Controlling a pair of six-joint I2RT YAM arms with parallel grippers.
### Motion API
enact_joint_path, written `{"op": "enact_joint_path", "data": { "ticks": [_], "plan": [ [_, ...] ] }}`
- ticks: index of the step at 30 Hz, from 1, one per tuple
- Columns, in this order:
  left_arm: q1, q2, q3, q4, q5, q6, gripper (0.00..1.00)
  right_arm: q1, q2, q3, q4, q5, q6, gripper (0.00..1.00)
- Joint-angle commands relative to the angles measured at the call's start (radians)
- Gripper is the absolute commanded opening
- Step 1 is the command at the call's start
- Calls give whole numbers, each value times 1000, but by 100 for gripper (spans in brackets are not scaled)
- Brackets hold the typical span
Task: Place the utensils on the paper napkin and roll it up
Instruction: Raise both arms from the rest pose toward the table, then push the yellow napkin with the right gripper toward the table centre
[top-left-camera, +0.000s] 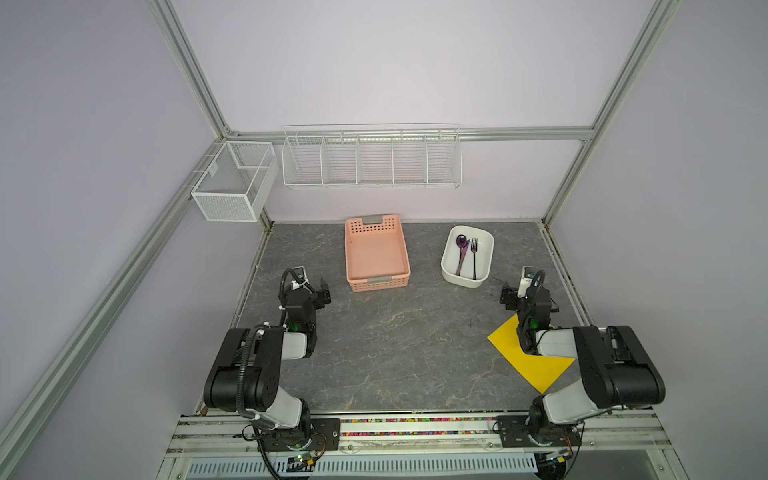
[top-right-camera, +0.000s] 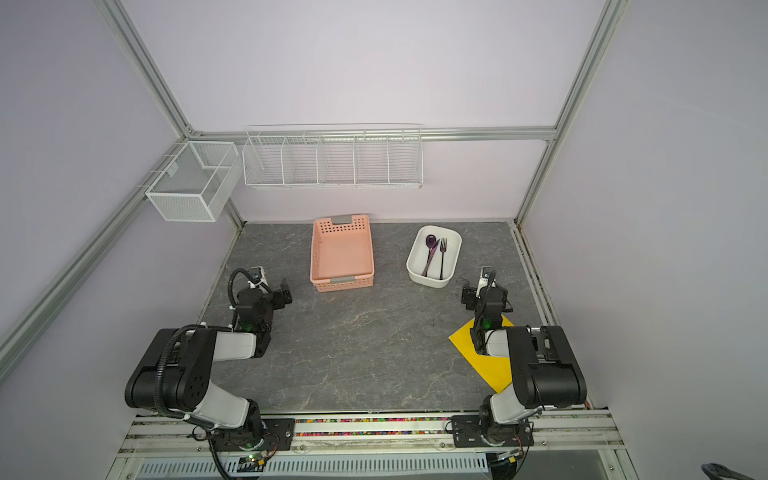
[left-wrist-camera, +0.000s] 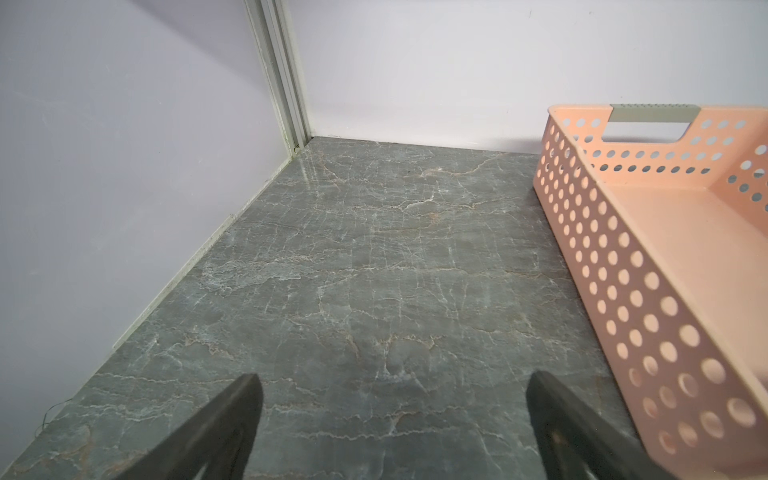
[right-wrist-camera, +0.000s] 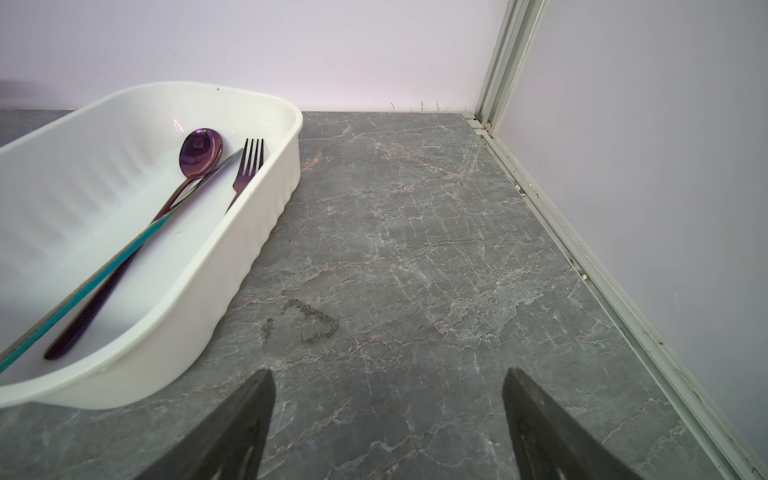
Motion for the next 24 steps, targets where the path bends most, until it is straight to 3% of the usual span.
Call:
{"op": "enact_joint_path", "data": {
  "ticks": [1, 6, 11, 20, 24],
  "plan": [
    [8, 8, 14, 21, 2, 8, 99, 5, 1, -13, 36, 11, -12, 89],
    [8, -51, 7, -5, -37, 0, 99, 39, -81, 26, -91, 66, -38, 89],
    [1, -202, 95, -284, -35, 4, 100, 61, -217, 221, -576, 68, 37, 89],
    [-9, -442, 254, -733, -71, -239, 99, 62, -375, 305, -1057, -77, 251, 91],
    [-9, -487, 380, -981, 19, -344, 99, 62, -438, 291, -1228, -201, 343, 95]
  ]
}}
